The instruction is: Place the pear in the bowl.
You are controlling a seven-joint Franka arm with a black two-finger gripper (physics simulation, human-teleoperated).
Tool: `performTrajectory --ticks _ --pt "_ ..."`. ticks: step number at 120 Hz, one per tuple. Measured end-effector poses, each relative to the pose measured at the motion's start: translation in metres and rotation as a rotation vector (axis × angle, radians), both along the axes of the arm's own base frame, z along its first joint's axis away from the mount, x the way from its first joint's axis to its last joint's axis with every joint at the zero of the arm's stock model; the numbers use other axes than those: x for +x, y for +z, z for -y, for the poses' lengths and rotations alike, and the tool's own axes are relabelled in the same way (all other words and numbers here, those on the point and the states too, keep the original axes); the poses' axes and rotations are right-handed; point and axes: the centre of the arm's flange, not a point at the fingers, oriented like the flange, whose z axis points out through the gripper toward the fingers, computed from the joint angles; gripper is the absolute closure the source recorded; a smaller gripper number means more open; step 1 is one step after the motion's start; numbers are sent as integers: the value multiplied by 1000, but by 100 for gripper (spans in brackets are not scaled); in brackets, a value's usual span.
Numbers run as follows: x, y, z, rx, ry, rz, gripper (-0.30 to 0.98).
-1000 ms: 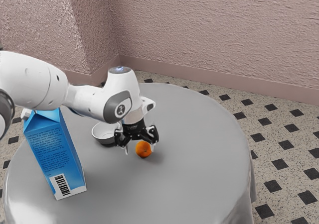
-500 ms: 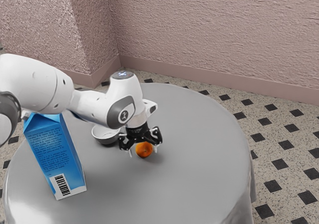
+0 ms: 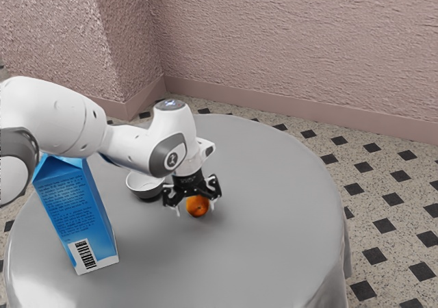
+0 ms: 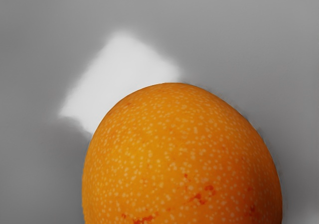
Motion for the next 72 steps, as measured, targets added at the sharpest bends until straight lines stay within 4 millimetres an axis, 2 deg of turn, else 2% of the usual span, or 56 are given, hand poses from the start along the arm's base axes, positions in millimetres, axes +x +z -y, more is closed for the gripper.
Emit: performTrajectory --ticks 20,45,72 --pt "1 -2 0 0 3 -4 2" --pt "1 -1 0 -1 6 -3 23" --pt "2 0 0 0 7 1 31"
